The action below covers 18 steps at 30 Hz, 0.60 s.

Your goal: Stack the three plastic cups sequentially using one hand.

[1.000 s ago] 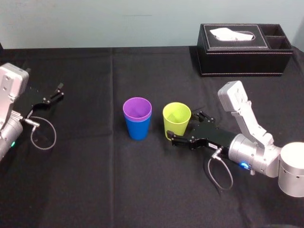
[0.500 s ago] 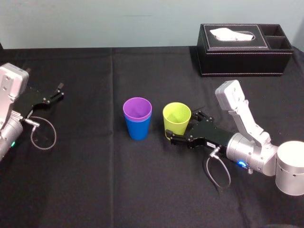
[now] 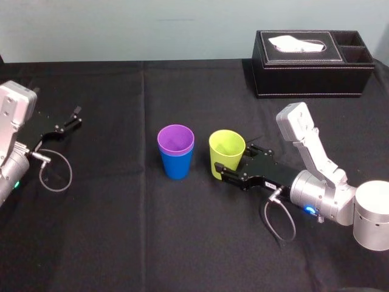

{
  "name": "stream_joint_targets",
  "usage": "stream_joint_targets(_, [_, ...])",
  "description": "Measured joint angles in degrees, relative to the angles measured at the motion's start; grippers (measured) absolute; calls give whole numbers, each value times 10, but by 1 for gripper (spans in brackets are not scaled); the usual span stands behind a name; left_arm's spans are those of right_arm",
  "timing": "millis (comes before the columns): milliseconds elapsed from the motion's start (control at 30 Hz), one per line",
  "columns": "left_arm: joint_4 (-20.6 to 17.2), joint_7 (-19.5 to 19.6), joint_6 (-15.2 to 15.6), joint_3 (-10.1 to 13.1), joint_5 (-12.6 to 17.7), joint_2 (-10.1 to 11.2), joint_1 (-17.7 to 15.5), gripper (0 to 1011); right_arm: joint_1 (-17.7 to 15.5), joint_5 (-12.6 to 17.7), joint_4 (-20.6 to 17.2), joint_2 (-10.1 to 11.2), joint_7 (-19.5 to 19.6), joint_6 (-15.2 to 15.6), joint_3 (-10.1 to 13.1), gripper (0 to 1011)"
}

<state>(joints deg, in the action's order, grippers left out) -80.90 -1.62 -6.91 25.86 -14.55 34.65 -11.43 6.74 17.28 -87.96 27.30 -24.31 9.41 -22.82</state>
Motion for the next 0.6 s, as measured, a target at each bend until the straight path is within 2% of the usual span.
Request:
stream_joint_targets(333, [0,0,0,0,0,0,0,1010,-1,0,-1,1,0,-1,0,705])
stream_joint_targets(600, [0,0,0,0,0,0,0,1010,-2,-1,-21,10,-2,6,4,705])
